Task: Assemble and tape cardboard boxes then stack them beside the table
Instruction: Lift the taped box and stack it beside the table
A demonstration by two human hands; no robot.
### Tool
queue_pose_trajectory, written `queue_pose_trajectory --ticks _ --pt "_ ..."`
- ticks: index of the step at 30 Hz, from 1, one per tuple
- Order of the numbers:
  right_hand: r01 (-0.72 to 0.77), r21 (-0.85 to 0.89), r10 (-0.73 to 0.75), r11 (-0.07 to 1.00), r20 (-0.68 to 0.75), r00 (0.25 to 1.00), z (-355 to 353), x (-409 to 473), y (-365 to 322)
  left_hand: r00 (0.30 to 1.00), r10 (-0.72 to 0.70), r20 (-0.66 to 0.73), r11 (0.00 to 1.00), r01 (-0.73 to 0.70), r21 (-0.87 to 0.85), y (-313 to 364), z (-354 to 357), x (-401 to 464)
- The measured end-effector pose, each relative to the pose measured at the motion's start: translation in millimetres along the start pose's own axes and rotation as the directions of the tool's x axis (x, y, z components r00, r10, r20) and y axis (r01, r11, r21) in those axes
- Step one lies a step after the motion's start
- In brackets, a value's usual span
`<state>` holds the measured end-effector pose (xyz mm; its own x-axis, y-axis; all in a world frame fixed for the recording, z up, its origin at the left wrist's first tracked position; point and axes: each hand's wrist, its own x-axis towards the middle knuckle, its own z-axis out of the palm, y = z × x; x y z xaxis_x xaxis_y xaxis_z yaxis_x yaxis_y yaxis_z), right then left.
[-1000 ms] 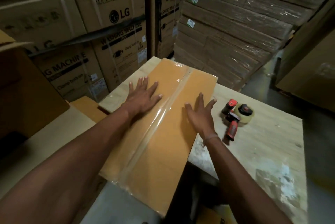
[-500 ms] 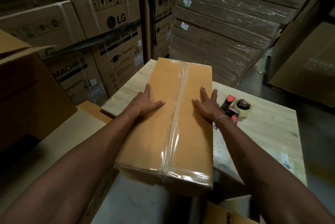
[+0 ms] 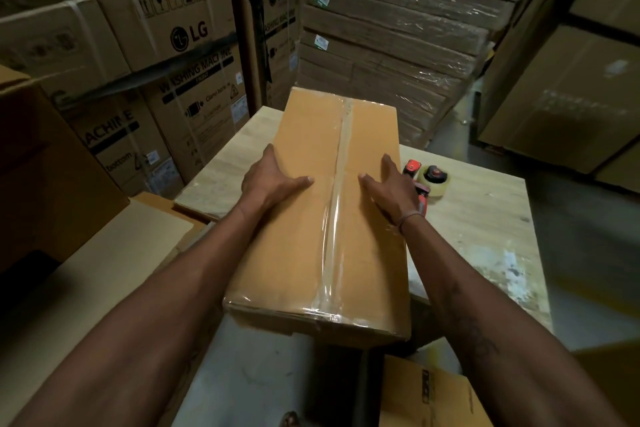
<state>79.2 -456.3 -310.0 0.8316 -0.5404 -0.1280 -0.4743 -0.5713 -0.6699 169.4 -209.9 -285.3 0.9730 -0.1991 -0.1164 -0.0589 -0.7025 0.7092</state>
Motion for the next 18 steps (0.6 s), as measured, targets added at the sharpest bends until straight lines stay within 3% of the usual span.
queue_pose_trajectory --ticks 8,18 --pt "-0.01 0.053 0.016 0.999 -0.109 0.994 -62 -72 30 0.994 0.101 -0.042 0.995 -0.1 0.019 56 1 -86" --pt "-0.09 0.08 0.107 0.993 -0.232 0.967 -157 -185 113 0.957 0.29 0.027 0.957 -0.288 -0.041 112 51 -203"
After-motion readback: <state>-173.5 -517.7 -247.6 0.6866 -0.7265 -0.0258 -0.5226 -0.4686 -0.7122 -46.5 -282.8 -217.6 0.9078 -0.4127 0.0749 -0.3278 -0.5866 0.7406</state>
